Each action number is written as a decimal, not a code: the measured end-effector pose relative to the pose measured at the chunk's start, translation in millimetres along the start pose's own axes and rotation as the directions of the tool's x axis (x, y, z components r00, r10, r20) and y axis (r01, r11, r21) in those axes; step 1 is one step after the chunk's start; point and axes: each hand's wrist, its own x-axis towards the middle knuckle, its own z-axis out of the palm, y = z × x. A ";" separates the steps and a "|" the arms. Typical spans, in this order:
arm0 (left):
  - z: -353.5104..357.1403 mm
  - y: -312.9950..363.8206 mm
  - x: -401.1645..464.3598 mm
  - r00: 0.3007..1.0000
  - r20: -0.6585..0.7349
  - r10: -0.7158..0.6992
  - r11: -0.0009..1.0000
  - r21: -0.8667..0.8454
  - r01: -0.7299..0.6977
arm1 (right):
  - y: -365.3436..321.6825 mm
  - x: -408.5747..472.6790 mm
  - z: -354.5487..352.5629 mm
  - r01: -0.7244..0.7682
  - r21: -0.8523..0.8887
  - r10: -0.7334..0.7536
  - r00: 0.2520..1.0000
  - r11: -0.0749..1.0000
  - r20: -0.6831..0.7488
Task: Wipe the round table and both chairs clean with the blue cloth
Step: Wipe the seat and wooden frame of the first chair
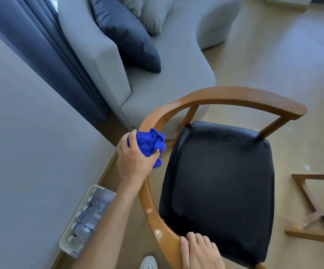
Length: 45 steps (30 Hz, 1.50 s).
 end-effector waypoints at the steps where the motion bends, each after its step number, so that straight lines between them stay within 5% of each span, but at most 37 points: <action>1: 1.1 6.9 24.9 0.998 0.056 0.009 0.999 0.050 -0.012 | -0.5 0.6 0.3 0.000 0.010 0.000 1.000 1.000 0.002; 5: 8.2 33.9 82.2 0.959 0.282 0.016 0.970 0.227 -0.083 | 2.3 2.1 0.4 0.001 0.034 -0.001 1.000 0.999 -0.008; 12: -4.0 3.0 -24.4 0.999 0.041 0.021 0.995 0.096 -0.025 | 3.6 -5.8 -8.3 -0.027 0.022 0.025 0.994 0.999 0.103; 16: -0.1 -13.8 -88.1 0.994 0.096 -0.061 0.998 0.035 0.058 | 2.8 -5.8 -9.6 -0.060 0.014 0.056 0.980 0.998 0.189; 23: -7.1 -8.2 -19.8 0.993 0.114 0.016 0.998 0.053 -0.022 | 1.7 -9.2 -6.3 -0.099 -0.002 0.097 0.966 0.995 0.240; 29: -3.6 30.6 70.0 0.940 0.341 -0.015 0.974 0.216 -0.063 | 0.4 -8.3 -8.7 -0.113 -0.006 0.111 0.958 0.994 0.265; 33: -17.0 14.3 2.2 0.979 0.203 -0.030 0.991 0.136 0.002 | -0.7 -5.8 -14.3 -0.112 -0.019 0.111 0.935 0.994 0.338; 38: -15.9 -7.8 -86.1 0.963 0.226 -0.148 0.989 0.050 0.140 | -0.1 -4.8 -14.4 -0.122 -0.012 0.119 0.932 0.992 0.341; 42: -10.5 -1.3 -28.3 0.989 0.137 -0.058 0.996 0.072 0.048 | 0.9 -5.9 -12.8 -0.122 0.008 0.114 0.945 0.992 0.307; 45: -6.0 20.3 53.7 0.963 0.269 0.015 0.981 0.181 -0.066 | 2.8 -3.9 -12.1 -0.111 0.009 0.101 0.932 0.994 0.350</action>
